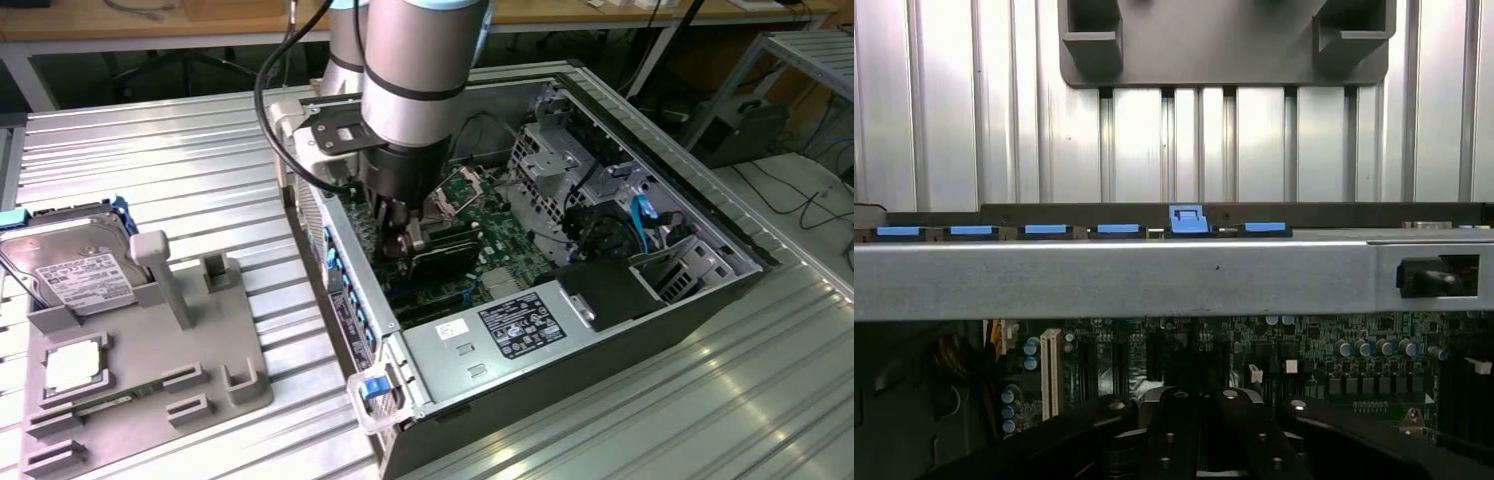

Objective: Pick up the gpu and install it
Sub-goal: 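Press down on the gpu until it lock into place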

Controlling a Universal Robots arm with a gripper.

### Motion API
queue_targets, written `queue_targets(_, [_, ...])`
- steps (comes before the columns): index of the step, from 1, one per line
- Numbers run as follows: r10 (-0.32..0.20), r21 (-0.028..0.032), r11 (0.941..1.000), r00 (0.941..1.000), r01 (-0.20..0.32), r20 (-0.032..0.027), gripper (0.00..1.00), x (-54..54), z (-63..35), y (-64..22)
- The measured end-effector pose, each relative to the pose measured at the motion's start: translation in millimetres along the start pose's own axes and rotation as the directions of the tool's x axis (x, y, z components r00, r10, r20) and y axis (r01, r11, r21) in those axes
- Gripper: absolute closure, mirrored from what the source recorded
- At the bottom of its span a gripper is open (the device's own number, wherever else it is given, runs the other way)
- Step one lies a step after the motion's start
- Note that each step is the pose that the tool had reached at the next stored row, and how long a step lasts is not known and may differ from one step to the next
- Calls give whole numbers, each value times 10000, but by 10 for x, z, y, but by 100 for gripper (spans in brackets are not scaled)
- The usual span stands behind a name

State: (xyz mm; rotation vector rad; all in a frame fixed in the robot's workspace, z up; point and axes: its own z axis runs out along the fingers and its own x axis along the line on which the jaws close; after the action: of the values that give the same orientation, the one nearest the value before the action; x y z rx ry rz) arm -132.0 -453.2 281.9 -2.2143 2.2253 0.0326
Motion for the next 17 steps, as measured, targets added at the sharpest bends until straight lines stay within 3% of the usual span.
queue_targets(13, [0,-1,10000,10000,0,6,89,2,105,25])
queue_targets(15, [0,14,10000,10000,-1,27,89,0,71,24])
queue_targets(17, [0,-1,10000,10000,0,6,89,1,-2,26])
